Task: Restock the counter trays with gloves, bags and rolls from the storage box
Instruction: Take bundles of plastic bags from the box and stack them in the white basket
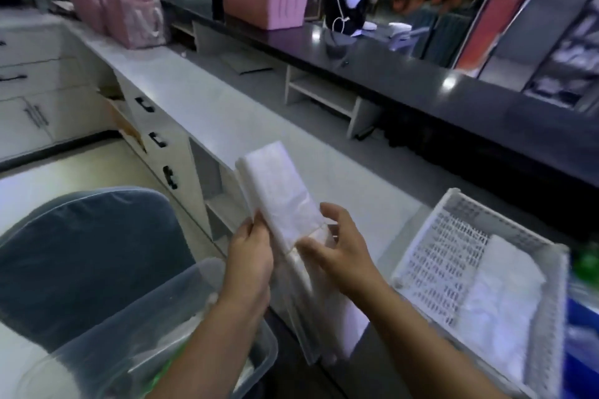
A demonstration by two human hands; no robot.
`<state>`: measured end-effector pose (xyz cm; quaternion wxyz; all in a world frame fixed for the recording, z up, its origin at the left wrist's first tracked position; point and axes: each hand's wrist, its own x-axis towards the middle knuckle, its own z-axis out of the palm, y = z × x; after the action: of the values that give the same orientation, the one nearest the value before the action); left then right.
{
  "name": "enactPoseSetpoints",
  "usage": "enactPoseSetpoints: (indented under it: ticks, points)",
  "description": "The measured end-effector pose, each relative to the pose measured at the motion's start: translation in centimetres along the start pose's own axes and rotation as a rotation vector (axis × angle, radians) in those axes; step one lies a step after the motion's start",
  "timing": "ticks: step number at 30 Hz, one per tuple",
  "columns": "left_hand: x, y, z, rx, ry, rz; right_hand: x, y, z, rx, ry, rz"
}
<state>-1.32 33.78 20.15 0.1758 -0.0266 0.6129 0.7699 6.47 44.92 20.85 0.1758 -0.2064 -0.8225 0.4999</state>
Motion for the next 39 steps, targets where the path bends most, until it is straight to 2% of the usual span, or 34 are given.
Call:
enactPoseSetpoints:
  ticks: [3, 5, 8, 12, 16, 21, 24, 30, 35, 39]
  points:
    - [-1.5, 1.0, 5.8, -0.005, -0.13, 0.018, 0.1, 0.3, -5.8, 0.053, -0.01, 0.058]
    - [-2.7, 1.2, 9.6, -0.048, -0.207, 0.002, 0.1, 0.8, -9.3, 0.127, 0.051, 0.091]
    - [-4.1, 0.3, 14.6, -0.009, -0.34, 0.095, 0.4, 2.0, -14.0, 0.222, 0.198, 0.119]
    - [-5.8, -2.0, 20.4, 0.307, -0.549, 0.238, 0.6, 4.5, -19.4, 0.364, 0.358, 0.19]
    - [-6.5, -5.8, 24.0, 0.506, -0.671, 0.164, 0.0, 8.6, -22.8, 0.468, 0.502, 0.328]
    - [-5.6, -9.2, 27.0, 0.588, -0.707, 0.109, -0.4, 12.7, -24.2, 0.443, 0.438, 0.448]
    - [-4.5, -10.5, 28.1, 0.73, -0.731, 0.098, -0.4, 14.3, -23.9, 0.364, 0.418, 0.5]
    - [-2.5, -12.6, 28.4, 1.087, -0.75, 0.288, 0.1, 16.8, -22.5, 0.32, 0.414, 0.66]
    - [-1.5, -13.7, 27.9, 1.215, -0.77, 0.484, 1.0, 18.2, -21.9, 0.209, 0.457, 0.742]
    - [-1.0, -14.4, 27.7, 1.313, -0.856, 0.51, 1.2, 18.9, -21.5, 0.158, 0.507, 0.757]
